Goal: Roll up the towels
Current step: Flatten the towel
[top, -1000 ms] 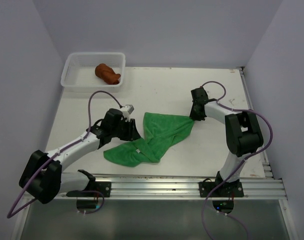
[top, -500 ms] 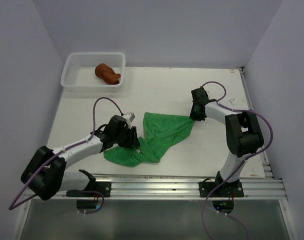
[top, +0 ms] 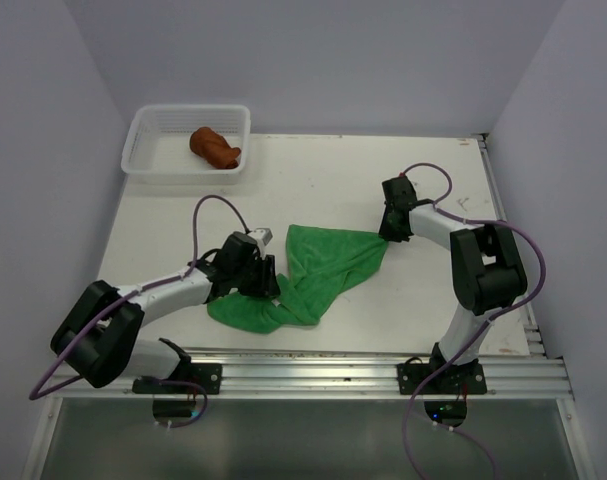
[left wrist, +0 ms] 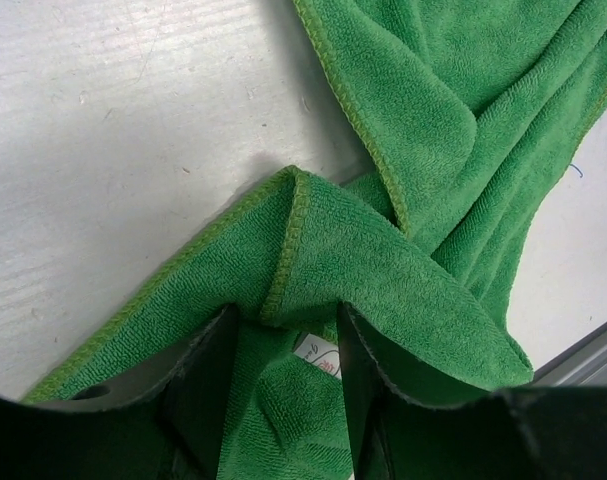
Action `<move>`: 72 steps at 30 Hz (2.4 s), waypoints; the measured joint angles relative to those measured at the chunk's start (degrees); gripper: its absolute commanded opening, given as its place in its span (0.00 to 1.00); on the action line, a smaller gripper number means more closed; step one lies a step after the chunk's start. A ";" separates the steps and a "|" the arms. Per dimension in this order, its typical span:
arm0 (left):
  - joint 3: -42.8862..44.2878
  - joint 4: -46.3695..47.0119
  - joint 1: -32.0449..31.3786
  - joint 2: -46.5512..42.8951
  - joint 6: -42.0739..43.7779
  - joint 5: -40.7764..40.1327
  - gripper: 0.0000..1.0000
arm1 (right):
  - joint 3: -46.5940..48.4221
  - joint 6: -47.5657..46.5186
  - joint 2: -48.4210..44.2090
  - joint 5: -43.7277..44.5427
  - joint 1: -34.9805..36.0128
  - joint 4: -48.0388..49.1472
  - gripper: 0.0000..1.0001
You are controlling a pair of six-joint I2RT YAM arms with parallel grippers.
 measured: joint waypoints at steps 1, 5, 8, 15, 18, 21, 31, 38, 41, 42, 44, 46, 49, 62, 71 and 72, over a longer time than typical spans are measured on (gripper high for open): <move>0.00 0.07 -0.02 0.20 0.02 0.00 0.47 | 0.00 0.00 0.00 0.00 0.00 0.02 0.00; 0.00 0.39 -0.11 0.55 0.09 -0.04 0.39 | -0.02 0.00 0.00 0.00 0.00 0.07 0.00; 0.00 0.39 -0.13 0.81 0.02 -0.09 0.26 | -0.02 0.00 0.00 0.00 0.00 0.09 0.00; 0.00 0.07 -0.48 0.90 0.11 -0.74 0.16 | -0.02 0.02 0.00 0.00 -0.02 0.09 0.00; 0.00 -0.55 -0.48 0.66 0.07 -1.18 0.02 | -0.09 0.02 -0.04 -0.02 0.00 0.13 0.00; 0.02 -1.36 -0.50 -0.22 0.13 -1.53 0.00 | -0.26 0.02 -0.15 0.00 0.00 0.31 0.00; 3.52 -4.94 -0.68 -3.52 0.04 -1.92 0.00 | -0.55 0.02 -0.52 -0.07 -0.04 0.57 0.00; 4.52 -4.96 -0.68 -5.92 -0.98 -1.55 0.00 | -0.55 0.02 -0.72 -0.74 -0.33 0.17 0.00; 4.46 -4.31 -0.68 -6.73 -1.42 -0.24 0.00 | -0.59 0.02 -0.79 -1.22 -0.46 0.11 0.00; 4.17 -3.54 -0.68 -6.75 -1.53 0.46 0.00 | -0.72 0.02 -0.85 -1.38 -0.48 0.13 0.00; 2.56 -1.16 -0.68 -6.75 -2.36 2.23 0.00 | -1.20 0.04 -1.22 -1.55 -0.50 0.31 0.00; 0.13 1.29 -0.70 -6.75 -2.95 4.09 0.00 | -1.75 0.04 -1.62 -1.70 -0.48 0.52 0.00; -3.96 3.85 -0.70 -6.58 -4.09 6.60 0.00 | -2.16 0.04 -1.86 -1.81 -0.48 0.85 0.00; -6.34 8.22 -0.70 -5.46 -5.86 7.67 0.53 | -2.29 0.02 -1.92 -2.10 -0.66 1.01 0.00; -6.86 8.98 -0.68 -5.57 -6.12 6.23 0.55 | -2.29 0.02 -1.92 -2.10 -0.66 1.03 0.00; -7.23 9.29 -0.68 -5.77 -6.36 6.16 0.50 | -2.29 0.02 -1.92 -2.10 -0.70 1.03 0.00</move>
